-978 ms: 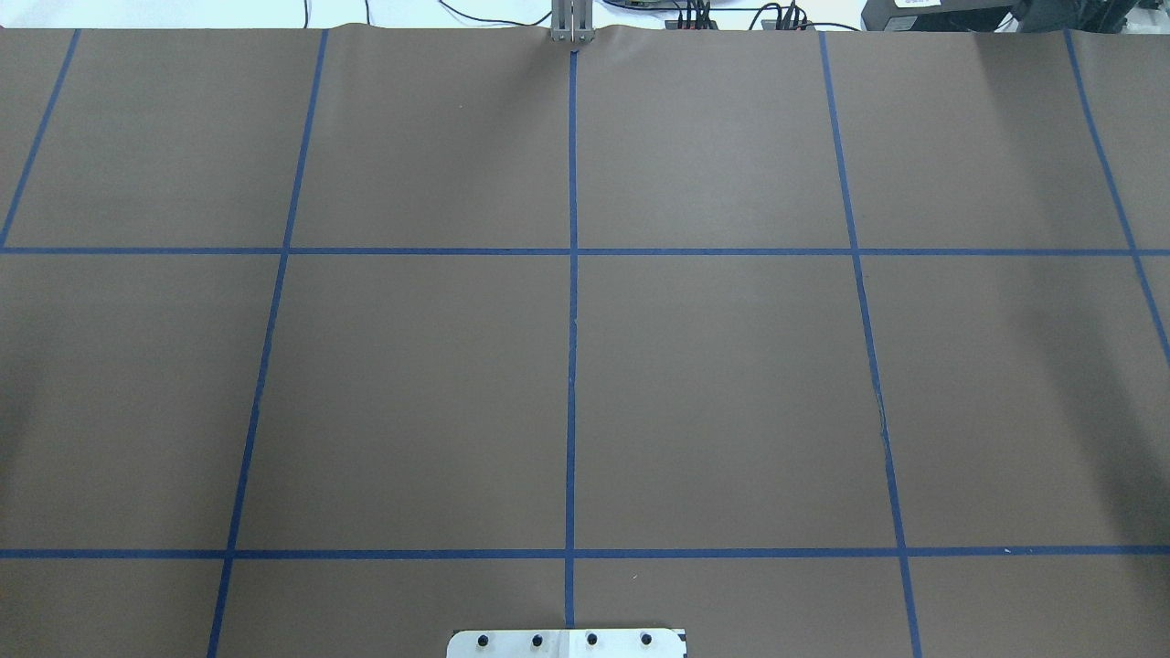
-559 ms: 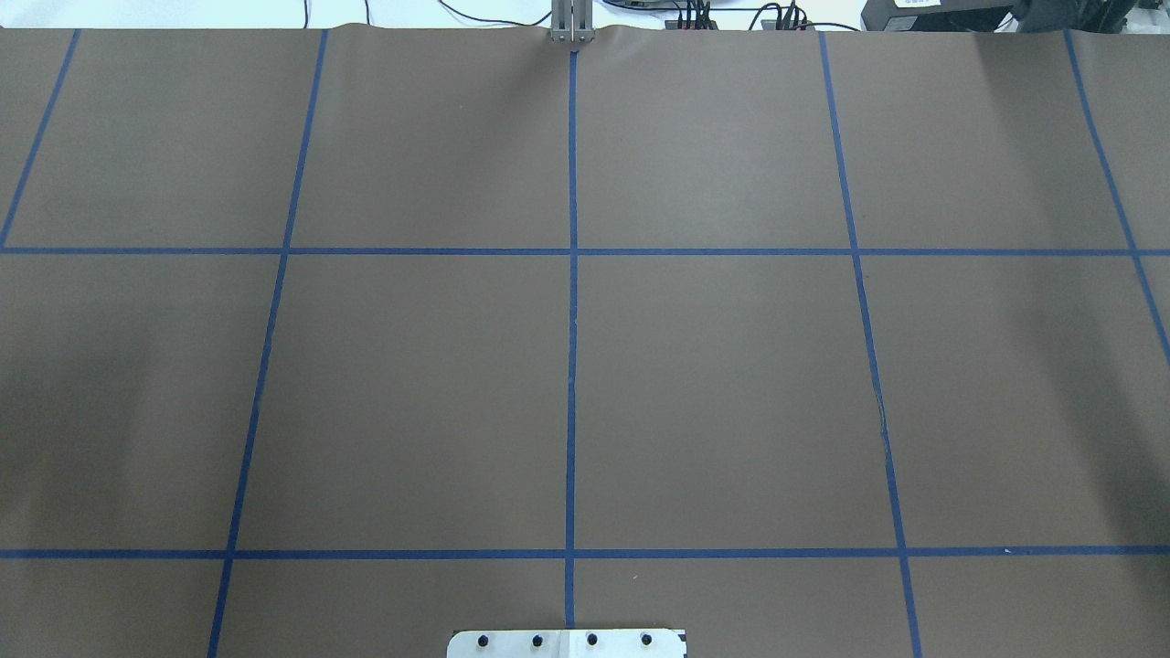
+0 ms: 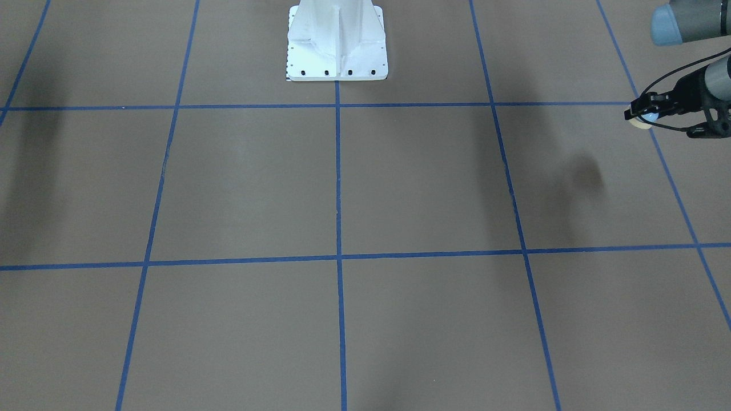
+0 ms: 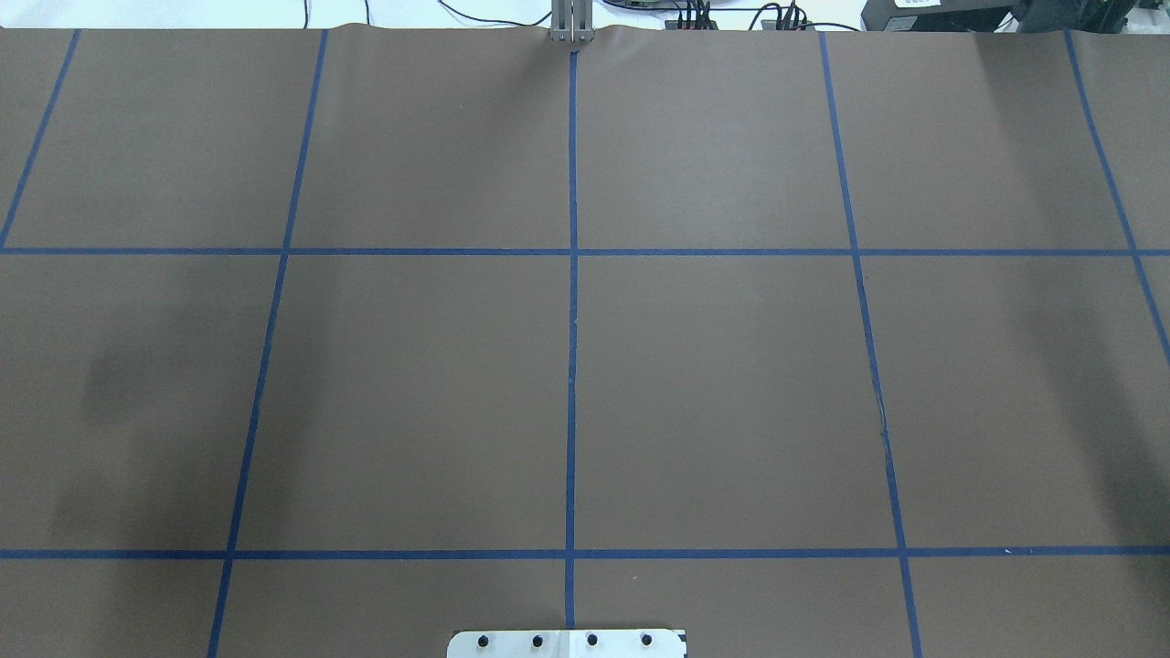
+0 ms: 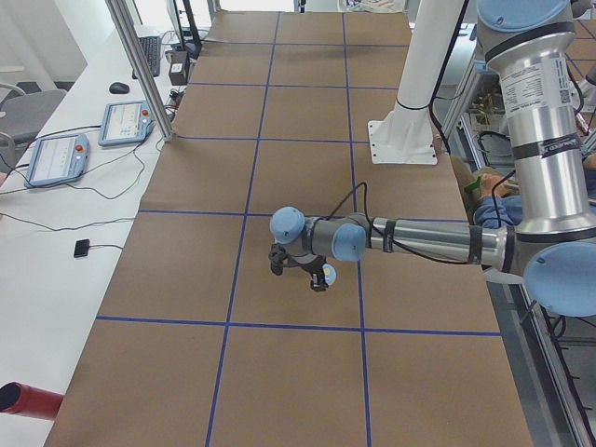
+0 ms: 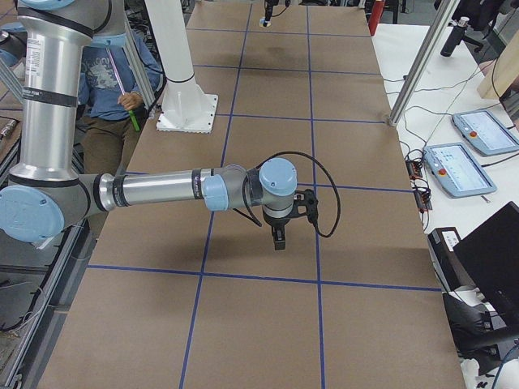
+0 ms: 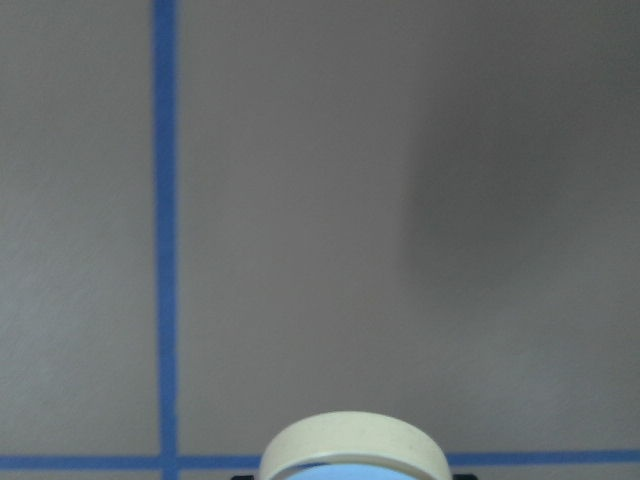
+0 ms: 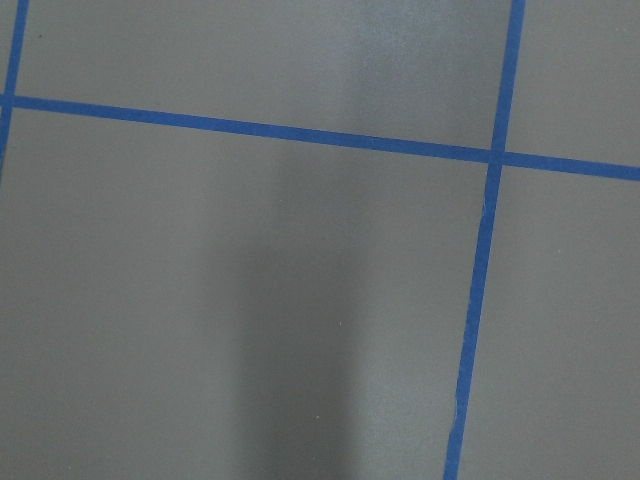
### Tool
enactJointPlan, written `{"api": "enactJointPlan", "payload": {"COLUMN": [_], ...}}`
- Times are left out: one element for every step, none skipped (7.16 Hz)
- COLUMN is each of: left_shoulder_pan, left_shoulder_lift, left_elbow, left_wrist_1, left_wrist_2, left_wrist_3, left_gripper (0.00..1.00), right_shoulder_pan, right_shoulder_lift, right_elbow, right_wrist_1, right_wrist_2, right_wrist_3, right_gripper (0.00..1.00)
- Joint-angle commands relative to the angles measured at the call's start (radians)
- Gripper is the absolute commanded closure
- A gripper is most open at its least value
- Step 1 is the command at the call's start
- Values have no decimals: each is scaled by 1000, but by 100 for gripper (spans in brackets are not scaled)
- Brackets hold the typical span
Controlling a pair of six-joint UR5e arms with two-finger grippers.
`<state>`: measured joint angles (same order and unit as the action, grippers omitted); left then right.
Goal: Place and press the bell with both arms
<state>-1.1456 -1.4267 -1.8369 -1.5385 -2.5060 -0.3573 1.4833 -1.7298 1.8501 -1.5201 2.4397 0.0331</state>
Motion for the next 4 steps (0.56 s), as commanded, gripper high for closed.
{"api": "enactJointPlan", "payload": {"left_shoulder_pan": [90,155,211,284], "left_shoulder_lift": [-237,-335,-444,-583], "left_elbow": [2,19,49,107], "left_wrist_1": [109,110,110,110], "left_wrist_2": [4,6,7,12], "left_wrist_3": [-157,-271,-407,-524], "left_gripper": [100,100,100,100], "right_shoulder_pan": [-8,-20,-24,-31], "right_shoulder_lift": [0,1,4,7], "right_elbow": [0,0,-2,-3], "right_wrist_1": [6,6,6,6], "right_wrist_2": [-1,-1,-7,-7], "right_wrist_3": [-1,5,7,8], "right_gripper": [0,0,0,0]}}
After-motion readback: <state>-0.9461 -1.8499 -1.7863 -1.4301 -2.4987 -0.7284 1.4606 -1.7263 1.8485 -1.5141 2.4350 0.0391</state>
